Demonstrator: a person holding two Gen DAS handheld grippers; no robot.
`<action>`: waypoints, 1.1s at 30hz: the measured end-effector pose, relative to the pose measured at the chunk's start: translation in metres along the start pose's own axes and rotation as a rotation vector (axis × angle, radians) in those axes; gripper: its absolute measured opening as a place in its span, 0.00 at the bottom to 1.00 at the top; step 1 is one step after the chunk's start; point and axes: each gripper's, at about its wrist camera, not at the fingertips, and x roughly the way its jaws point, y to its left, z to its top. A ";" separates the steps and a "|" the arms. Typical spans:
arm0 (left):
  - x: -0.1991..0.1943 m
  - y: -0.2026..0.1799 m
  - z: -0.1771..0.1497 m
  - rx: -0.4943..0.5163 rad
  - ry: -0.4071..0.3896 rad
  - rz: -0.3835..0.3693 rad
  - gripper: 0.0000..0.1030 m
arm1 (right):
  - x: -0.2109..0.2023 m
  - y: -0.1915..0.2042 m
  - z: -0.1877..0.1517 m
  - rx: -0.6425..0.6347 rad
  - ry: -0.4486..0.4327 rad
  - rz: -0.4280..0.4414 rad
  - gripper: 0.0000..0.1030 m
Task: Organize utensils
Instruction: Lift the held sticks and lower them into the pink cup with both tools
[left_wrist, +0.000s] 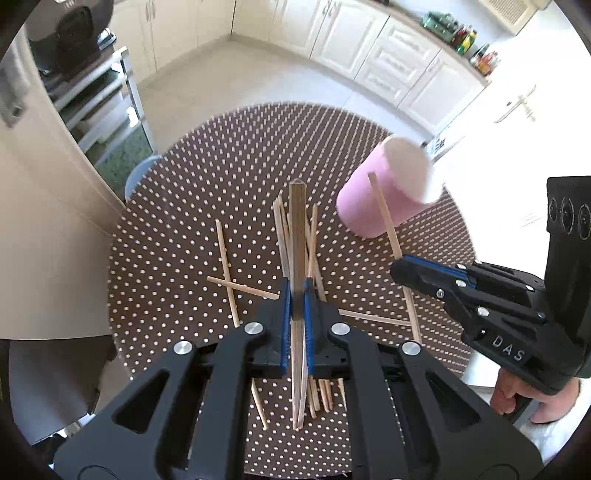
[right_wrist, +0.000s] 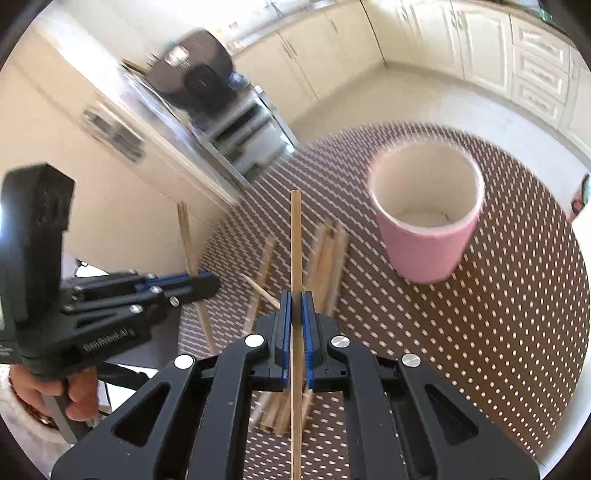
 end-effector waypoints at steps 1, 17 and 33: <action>-0.011 -0.001 -0.002 -0.002 -0.018 -0.011 0.07 | -0.008 0.003 -0.001 -0.013 -0.022 0.005 0.05; -0.143 -0.063 0.029 0.100 -0.347 -0.091 0.06 | -0.124 0.012 0.023 -0.156 -0.460 -0.047 0.05; -0.105 -0.114 0.101 0.144 -0.375 -0.094 0.06 | -0.119 -0.050 0.078 -0.197 -0.623 -0.081 0.05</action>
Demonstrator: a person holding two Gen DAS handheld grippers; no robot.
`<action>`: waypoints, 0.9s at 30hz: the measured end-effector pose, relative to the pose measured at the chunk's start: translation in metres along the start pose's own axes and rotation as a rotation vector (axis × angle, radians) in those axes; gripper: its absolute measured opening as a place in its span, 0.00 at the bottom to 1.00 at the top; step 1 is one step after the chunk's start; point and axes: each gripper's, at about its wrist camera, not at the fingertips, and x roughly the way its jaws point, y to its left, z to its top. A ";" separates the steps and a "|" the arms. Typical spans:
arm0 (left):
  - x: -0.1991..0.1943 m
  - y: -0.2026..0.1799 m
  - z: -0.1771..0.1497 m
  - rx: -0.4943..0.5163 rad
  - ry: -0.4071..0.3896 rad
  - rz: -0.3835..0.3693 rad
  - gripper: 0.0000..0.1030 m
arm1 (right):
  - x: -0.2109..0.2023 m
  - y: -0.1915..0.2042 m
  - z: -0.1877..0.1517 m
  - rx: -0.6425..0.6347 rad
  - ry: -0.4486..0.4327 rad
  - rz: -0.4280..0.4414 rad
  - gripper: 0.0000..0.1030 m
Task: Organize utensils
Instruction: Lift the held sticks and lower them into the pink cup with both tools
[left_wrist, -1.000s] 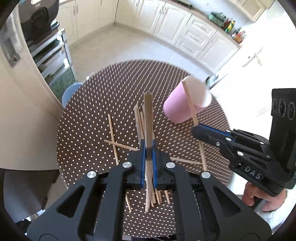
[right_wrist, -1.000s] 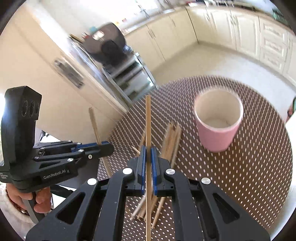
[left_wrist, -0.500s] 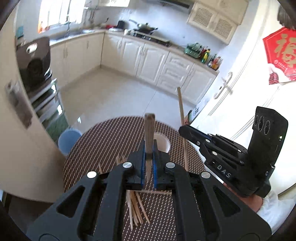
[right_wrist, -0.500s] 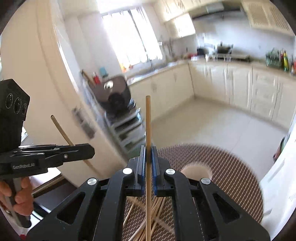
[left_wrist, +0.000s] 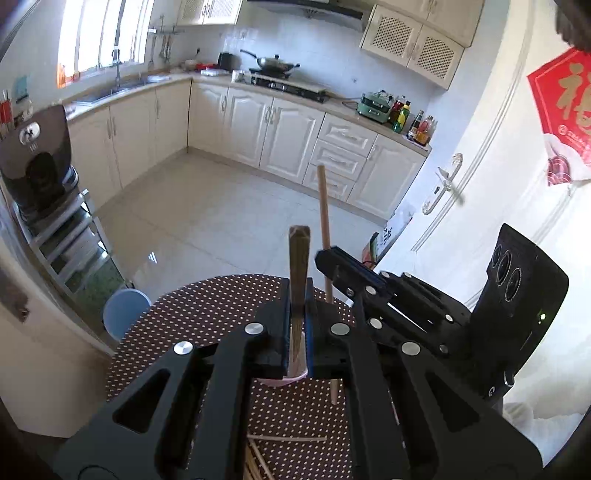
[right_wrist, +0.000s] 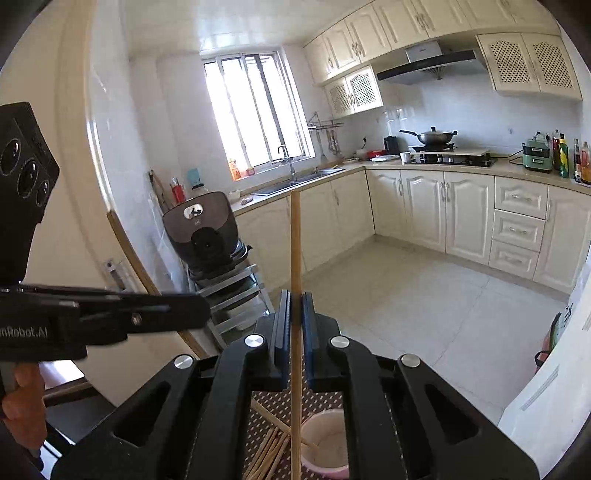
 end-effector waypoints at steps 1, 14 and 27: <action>0.006 0.001 0.000 -0.002 0.007 0.005 0.06 | 0.002 -0.004 0.001 0.002 -0.001 0.000 0.05; 0.053 0.021 0.002 -0.053 0.072 0.028 0.06 | 0.048 -0.041 -0.017 0.018 0.015 0.002 0.05; 0.069 0.027 -0.012 -0.097 0.165 0.063 0.11 | 0.040 -0.037 -0.052 0.002 0.161 0.003 0.05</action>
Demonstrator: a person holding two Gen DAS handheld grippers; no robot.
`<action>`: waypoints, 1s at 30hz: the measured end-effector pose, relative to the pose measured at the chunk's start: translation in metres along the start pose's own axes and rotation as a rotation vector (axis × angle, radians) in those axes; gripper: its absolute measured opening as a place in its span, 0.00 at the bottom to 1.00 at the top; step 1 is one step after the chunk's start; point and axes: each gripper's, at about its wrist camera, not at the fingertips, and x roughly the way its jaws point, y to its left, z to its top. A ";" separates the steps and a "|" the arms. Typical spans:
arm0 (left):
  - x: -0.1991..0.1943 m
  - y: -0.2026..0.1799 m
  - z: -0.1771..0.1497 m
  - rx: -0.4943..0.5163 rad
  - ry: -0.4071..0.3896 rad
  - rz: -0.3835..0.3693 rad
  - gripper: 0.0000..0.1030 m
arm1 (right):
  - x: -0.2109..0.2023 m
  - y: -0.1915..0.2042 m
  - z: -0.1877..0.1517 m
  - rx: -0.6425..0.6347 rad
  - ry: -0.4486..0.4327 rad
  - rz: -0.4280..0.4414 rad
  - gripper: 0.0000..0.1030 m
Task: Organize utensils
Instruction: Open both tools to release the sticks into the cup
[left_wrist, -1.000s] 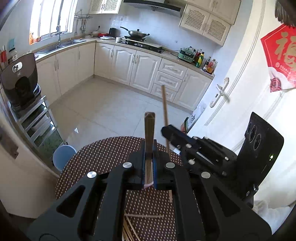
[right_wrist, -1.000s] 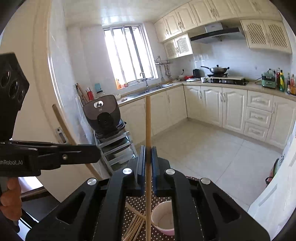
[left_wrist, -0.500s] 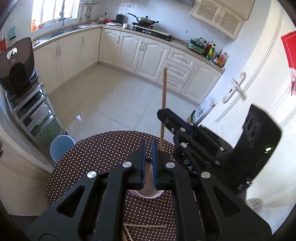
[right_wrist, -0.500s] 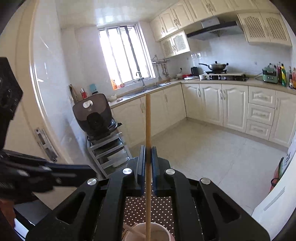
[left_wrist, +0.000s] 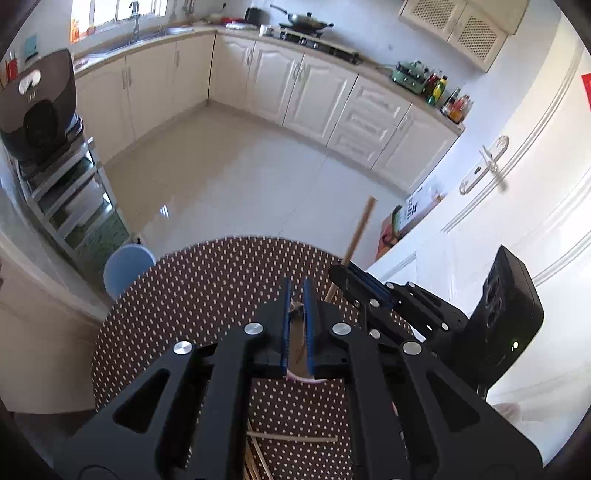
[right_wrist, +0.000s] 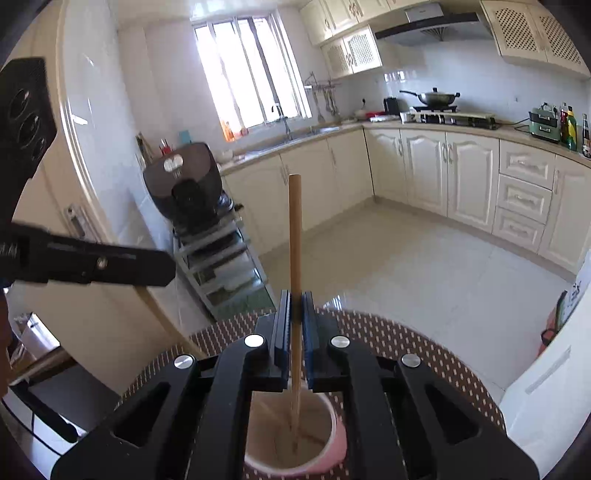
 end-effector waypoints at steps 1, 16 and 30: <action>0.002 0.001 -0.003 -0.001 0.015 0.009 0.22 | 0.000 0.001 -0.004 0.002 0.018 -0.005 0.05; -0.033 0.022 -0.041 -0.061 0.010 0.032 0.66 | -0.033 0.015 -0.024 0.117 0.128 -0.077 0.27; -0.069 0.066 -0.105 -0.144 0.005 0.017 0.66 | -0.072 0.067 -0.068 0.103 0.184 -0.128 0.29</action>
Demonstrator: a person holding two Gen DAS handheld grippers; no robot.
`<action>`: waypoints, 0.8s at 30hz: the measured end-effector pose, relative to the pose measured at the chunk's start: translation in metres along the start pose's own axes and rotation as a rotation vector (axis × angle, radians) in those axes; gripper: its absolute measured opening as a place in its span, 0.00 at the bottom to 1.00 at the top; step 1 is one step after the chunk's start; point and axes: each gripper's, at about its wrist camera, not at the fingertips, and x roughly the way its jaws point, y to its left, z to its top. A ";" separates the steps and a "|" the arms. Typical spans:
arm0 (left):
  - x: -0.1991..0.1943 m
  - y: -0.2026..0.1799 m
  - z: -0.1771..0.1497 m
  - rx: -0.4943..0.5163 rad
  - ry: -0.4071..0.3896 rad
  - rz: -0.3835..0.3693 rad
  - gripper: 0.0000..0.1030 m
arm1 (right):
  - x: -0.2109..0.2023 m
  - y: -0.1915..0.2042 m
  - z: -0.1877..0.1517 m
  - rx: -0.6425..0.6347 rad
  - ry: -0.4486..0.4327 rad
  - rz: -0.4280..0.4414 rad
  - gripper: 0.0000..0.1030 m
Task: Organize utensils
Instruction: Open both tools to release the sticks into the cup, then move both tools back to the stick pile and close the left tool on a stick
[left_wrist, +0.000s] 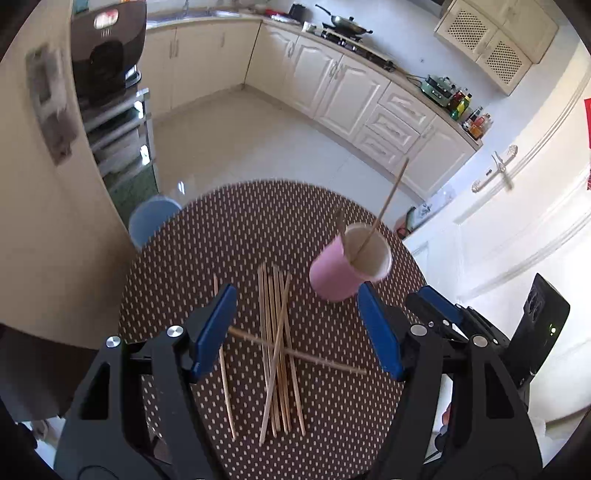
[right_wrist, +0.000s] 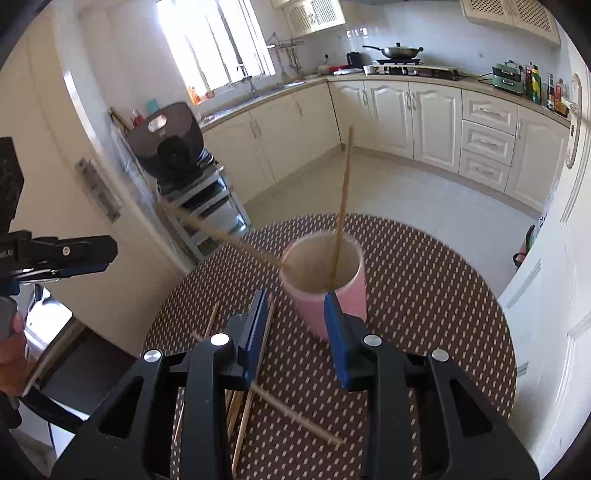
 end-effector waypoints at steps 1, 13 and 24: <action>0.003 0.003 -0.005 -0.009 0.018 -0.010 0.66 | 0.000 0.003 -0.005 -0.006 0.009 0.002 0.29; 0.053 0.000 -0.043 0.065 0.161 -0.031 0.52 | 0.025 0.026 -0.039 -0.055 0.123 0.008 0.29; 0.131 -0.010 -0.044 0.115 0.311 0.021 0.43 | 0.049 0.001 -0.042 -0.043 0.206 -0.004 0.29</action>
